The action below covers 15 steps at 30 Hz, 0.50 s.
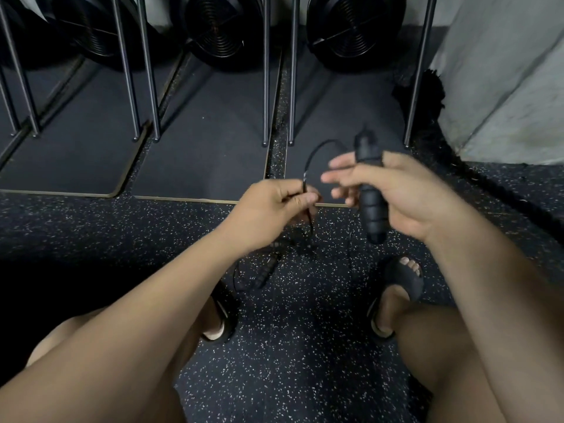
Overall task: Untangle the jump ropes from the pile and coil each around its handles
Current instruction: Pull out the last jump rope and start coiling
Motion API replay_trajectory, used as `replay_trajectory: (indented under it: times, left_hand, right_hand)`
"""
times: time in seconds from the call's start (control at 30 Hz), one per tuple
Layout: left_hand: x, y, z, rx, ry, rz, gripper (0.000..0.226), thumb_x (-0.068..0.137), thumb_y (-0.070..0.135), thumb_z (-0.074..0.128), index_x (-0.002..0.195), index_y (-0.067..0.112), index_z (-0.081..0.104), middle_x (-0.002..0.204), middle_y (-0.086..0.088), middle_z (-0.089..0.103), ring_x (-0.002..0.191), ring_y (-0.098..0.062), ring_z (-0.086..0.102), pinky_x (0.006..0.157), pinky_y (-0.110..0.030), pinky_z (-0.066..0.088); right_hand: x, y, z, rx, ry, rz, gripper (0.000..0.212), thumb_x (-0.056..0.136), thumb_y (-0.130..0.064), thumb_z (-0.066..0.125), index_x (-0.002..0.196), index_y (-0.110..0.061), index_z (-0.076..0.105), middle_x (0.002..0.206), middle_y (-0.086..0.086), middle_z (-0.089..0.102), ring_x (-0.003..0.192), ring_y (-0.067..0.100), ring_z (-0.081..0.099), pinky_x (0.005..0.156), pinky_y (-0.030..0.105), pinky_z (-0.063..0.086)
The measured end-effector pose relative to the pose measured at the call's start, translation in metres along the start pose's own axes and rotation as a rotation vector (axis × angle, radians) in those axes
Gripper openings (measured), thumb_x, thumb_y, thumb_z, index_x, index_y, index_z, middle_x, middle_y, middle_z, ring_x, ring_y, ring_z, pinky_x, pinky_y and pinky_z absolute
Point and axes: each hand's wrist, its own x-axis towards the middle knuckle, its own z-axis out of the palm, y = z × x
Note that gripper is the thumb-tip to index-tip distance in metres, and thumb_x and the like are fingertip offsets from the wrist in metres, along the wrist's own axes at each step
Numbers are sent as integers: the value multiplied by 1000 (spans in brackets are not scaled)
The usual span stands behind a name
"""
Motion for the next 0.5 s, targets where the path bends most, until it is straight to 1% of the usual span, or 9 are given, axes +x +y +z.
replay_trajectory:
  times: [0.07,0.1,0.17,0.23,0.3,0.4,0.47,0.5]
  left_hand:
    - [0,9,-5,-164,48,16,17,107,23,65,107,15,79,95,-4,80,82,-11,70,76,-26,55]
    - [1,13,-8,-237,78,18,17,107,20,64,108,12,79,97,-8,80,84,-16,71,76,-28,57]
    - [1,19,-12,-373,130,17,19,108,15,62,109,5,77,96,-11,78,82,-20,72,71,-27,59]
    - [2,23,-18,-476,167,12,21,109,15,59,112,2,75,96,-11,77,82,-17,72,69,-24,58]
    - [4,24,-24,-554,202,3,21,110,18,58,114,3,74,96,-10,77,82,-16,72,69,-24,57]
    - [5,24,-30,-646,262,-11,22,110,21,57,113,5,72,95,-10,75,82,-16,72,71,-25,56]
    - [5,23,-33,-673,303,-28,24,111,24,57,112,4,71,95,-11,73,80,-16,71,72,-25,55]
    - [6,22,-35,-675,322,-44,26,111,27,58,111,5,71,95,-10,73,81,-16,70,73,-26,56]
  right_hand:
    - [0,12,6,-121,-52,68,30,90,10,71,119,3,70,103,20,79,83,23,75,63,25,58]
    - [0,17,10,-171,-69,86,26,90,11,70,115,3,70,98,19,78,81,23,75,62,25,57]
    - [1,25,17,-272,-110,85,19,90,12,71,106,1,71,89,12,78,80,21,75,63,25,57]
    - [2,31,23,-367,-138,59,16,89,9,73,103,0,73,91,8,81,81,19,75,66,26,58]
    - [2,34,28,-433,-123,22,16,88,5,76,103,-1,74,95,11,82,81,19,75,69,29,58]
    - [-1,32,35,-491,-140,-30,15,86,-3,82,99,-6,75,90,12,81,74,17,70,72,34,56]
    - [-3,29,39,-499,-143,-62,14,86,-8,85,95,-10,75,85,11,80,69,23,69,73,38,56]
    - [-3,26,40,-489,-129,-81,14,85,-9,86,93,-12,75,84,10,80,70,26,70,74,40,57]
